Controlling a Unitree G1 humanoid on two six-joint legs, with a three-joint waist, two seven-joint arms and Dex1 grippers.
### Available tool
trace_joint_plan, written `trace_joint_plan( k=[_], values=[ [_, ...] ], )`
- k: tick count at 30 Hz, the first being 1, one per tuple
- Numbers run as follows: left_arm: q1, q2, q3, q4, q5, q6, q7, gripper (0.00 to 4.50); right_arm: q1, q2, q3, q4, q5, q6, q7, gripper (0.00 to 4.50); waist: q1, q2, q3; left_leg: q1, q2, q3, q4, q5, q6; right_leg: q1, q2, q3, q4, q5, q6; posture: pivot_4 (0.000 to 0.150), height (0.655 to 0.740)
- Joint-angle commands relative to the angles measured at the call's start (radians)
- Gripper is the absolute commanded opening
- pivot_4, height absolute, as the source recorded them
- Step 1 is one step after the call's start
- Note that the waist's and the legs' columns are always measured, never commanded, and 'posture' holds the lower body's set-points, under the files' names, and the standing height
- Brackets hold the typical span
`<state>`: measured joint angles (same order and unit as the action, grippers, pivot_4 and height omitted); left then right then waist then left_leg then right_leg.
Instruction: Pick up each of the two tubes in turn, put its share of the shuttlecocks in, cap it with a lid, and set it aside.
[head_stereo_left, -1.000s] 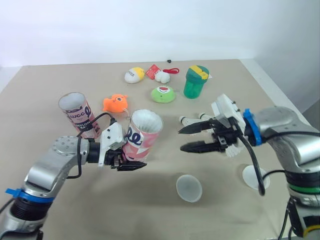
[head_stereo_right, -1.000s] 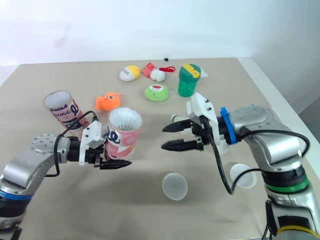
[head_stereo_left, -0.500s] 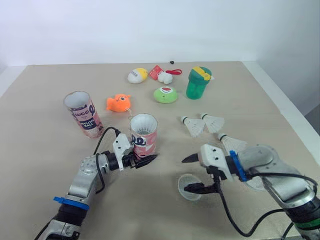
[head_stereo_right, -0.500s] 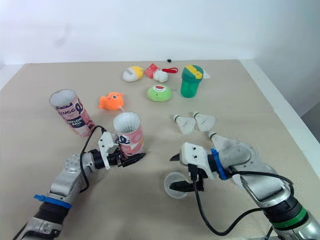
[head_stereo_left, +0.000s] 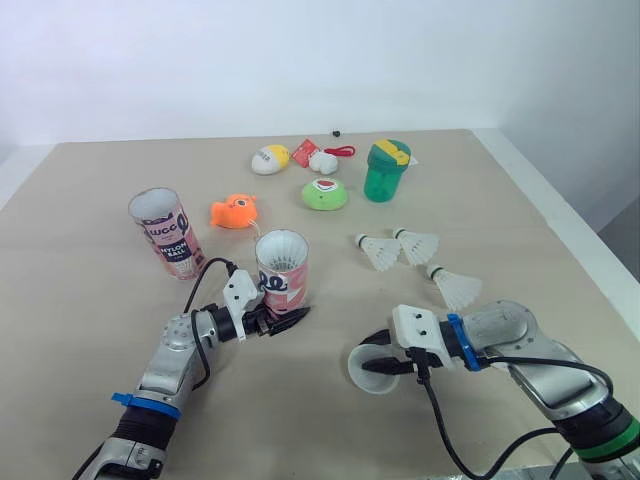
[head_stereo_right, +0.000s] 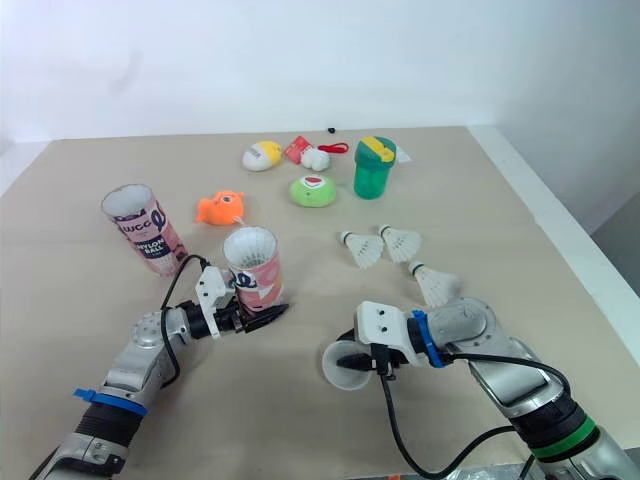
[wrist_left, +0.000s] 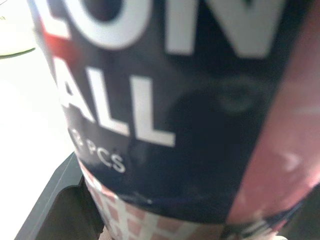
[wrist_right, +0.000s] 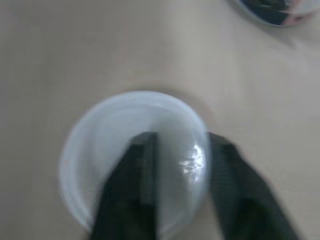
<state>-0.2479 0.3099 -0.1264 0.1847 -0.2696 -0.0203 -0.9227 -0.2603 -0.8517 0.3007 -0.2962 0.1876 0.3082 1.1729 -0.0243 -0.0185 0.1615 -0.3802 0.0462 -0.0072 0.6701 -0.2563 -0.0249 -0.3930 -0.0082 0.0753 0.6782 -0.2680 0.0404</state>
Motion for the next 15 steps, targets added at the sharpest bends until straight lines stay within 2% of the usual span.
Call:
trace_joint_plan(
  k=[1,6,9,12,15],
  values=[
    [0.029,-0.002,-0.014,0.063,0.002,0.061,-0.005,3.52,-0.005,-0.002,0.006,0.018,-0.017,0.006,0.012,0.06,0.000,0.000,0.000,0.001,0.000,0.000,-0.001,0.000,0.000,0.002,0.000,0.000,-0.001,0.000,0.000,0.150,0.7400],
    [0.026,-0.004,-0.022,0.061,0.001,0.081,-0.017,3.52,-0.045,0.013,-0.037,0.022,0.060,0.052,0.036,0.06,0.000,0.000,0.000,0.003,0.000,0.000,-0.002,0.000,0.000,0.003,0.000,0.000,-0.003,0.000,0.000,0.150,0.7400],
    [0.024,-0.005,-0.022,0.053,0.001,0.089,-0.015,3.52,-0.153,0.052,-0.111,0.007,0.200,0.158,0.045,0.06,-0.001,0.002,0.001,0.003,0.000,0.000,-0.002,0.000,0.000,0.003,0.000,0.001,-0.003,0.000,0.000,0.150,0.7400],
    [0.027,-0.002,-0.020,0.046,0.001,0.093,-0.017,3.52,-0.398,0.123,-0.162,0.011,0.293,0.266,0.013,0.06,-0.008,0.007,0.004,0.004,-0.001,0.002,-0.002,0.000,0.000,0.003,0.001,0.004,-0.003,0.002,0.000,0.150,0.7400],
    [0.031,-0.002,-0.021,0.048,0.006,0.089,-0.016,3.52,-0.602,0.209,-0.172,0.059,0.316,0.305,-0.036,0.06,-0.008,0.005,0.003,0.004,-0.001,0.000,-0.002,0.001,0.001,0.002,0.002,0.004,-0.003,0.003,-0.001,0.150,0.7400]
  ],
)
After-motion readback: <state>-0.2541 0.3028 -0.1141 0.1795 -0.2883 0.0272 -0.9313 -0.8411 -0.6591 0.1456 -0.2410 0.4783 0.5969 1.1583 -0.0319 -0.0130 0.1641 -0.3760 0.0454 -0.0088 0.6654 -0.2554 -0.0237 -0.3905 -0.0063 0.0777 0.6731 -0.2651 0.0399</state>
